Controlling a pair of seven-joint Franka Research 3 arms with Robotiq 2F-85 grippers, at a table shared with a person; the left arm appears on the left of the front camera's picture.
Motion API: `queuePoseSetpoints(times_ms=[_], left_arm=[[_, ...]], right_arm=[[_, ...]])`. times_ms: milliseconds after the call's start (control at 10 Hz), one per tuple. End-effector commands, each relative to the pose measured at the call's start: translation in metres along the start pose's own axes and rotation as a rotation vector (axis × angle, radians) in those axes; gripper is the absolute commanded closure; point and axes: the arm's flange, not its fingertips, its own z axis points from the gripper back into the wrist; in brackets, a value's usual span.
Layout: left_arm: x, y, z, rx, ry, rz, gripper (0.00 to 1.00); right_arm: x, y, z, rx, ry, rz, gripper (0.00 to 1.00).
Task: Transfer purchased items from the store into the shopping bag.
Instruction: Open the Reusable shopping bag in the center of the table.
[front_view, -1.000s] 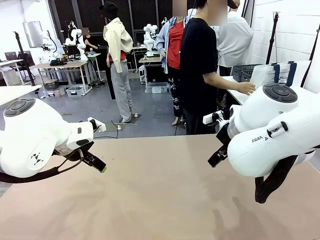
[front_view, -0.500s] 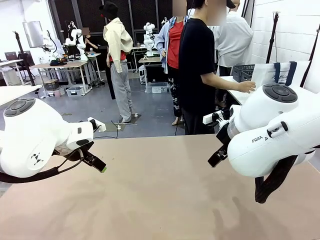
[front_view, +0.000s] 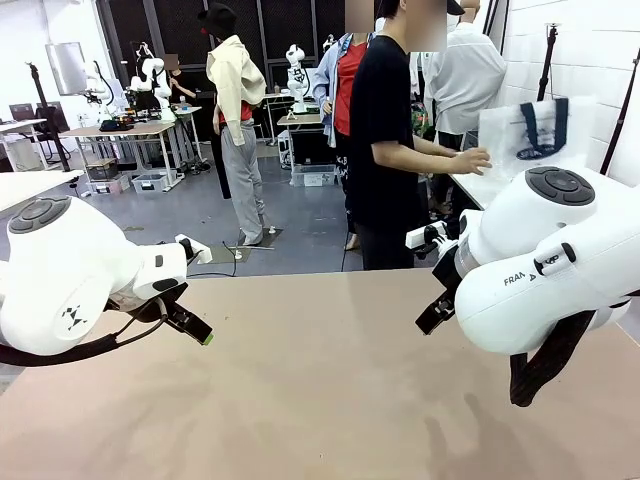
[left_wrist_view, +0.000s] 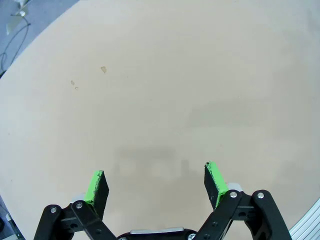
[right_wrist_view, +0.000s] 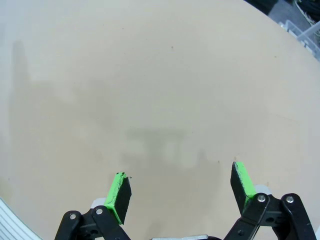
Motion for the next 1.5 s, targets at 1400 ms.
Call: queuePoseSetpoints(times_ms=[1400], left_arm=[[-0.0002, 0.0008, 0.0001, 0.001, 0.000, 0.002, 0.00]], right_arm=[[0.0000, -0.0001, 0.0000, 0.000, 0.000, 0.000, 0.00]])
